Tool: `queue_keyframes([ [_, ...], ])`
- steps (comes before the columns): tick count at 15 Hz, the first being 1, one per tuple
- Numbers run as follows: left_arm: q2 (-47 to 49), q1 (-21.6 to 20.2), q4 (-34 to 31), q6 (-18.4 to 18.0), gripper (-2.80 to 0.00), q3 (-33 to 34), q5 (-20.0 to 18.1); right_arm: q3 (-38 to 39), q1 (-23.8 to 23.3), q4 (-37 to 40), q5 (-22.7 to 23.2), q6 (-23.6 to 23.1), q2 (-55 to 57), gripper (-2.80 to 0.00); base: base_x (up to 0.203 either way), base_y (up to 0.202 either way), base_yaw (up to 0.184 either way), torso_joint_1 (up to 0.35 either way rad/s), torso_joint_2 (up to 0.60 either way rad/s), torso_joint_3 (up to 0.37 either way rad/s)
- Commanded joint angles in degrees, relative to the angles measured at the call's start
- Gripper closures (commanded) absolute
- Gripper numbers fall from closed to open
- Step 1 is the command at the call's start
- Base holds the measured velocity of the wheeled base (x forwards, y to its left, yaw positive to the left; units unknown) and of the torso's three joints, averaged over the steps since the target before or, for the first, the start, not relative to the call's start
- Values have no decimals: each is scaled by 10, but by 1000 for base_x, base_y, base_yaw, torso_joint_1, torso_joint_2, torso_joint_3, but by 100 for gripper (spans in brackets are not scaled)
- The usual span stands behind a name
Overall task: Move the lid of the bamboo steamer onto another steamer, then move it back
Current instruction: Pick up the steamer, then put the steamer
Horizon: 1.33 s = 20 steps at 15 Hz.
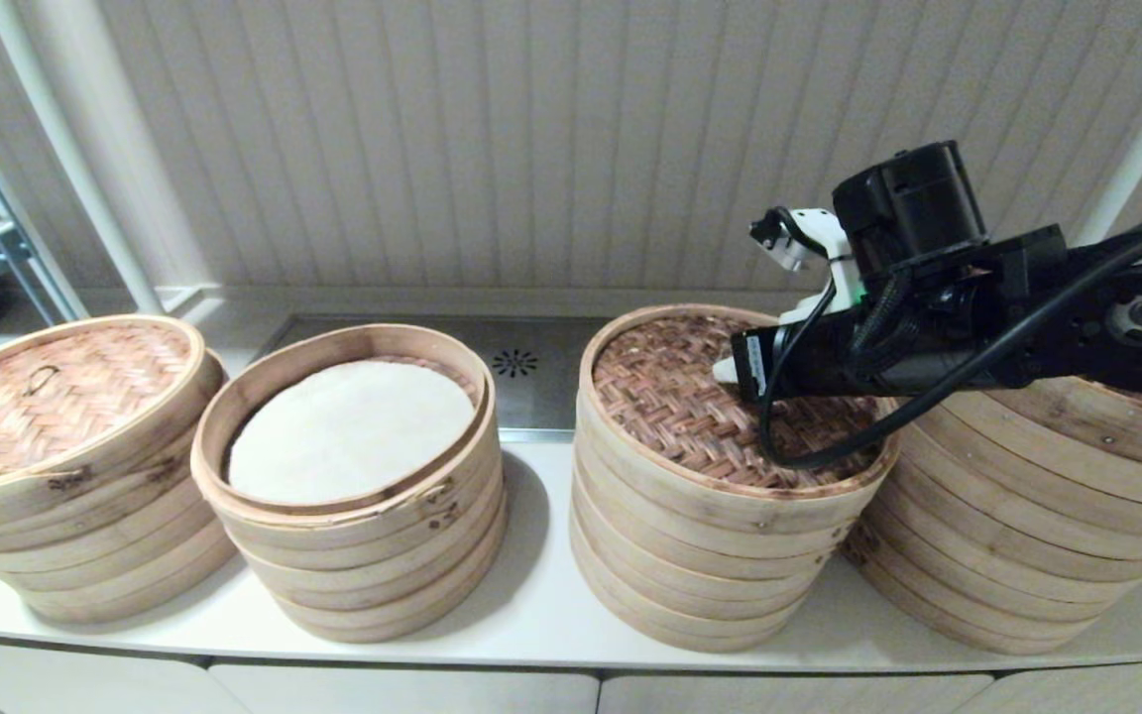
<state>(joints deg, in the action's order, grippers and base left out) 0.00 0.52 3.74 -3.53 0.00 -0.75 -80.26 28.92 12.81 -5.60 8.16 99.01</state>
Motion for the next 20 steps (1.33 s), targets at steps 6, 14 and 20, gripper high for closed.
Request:
queue_keyframes([
  [6,1,0,0,0,0,17,0,-2,0,1,0,0,-3,0,0,0,0,0,0,0],
  [14,1,0,0,-1,0,17,0,-25,-4,2,-12,-9,-34,0,0,0,0,0,0,0],
  [20,1,0,0,-1,0,17,0,-39,-6,4,-13,-14,-48,0,0,0,0,0,0,0],
])
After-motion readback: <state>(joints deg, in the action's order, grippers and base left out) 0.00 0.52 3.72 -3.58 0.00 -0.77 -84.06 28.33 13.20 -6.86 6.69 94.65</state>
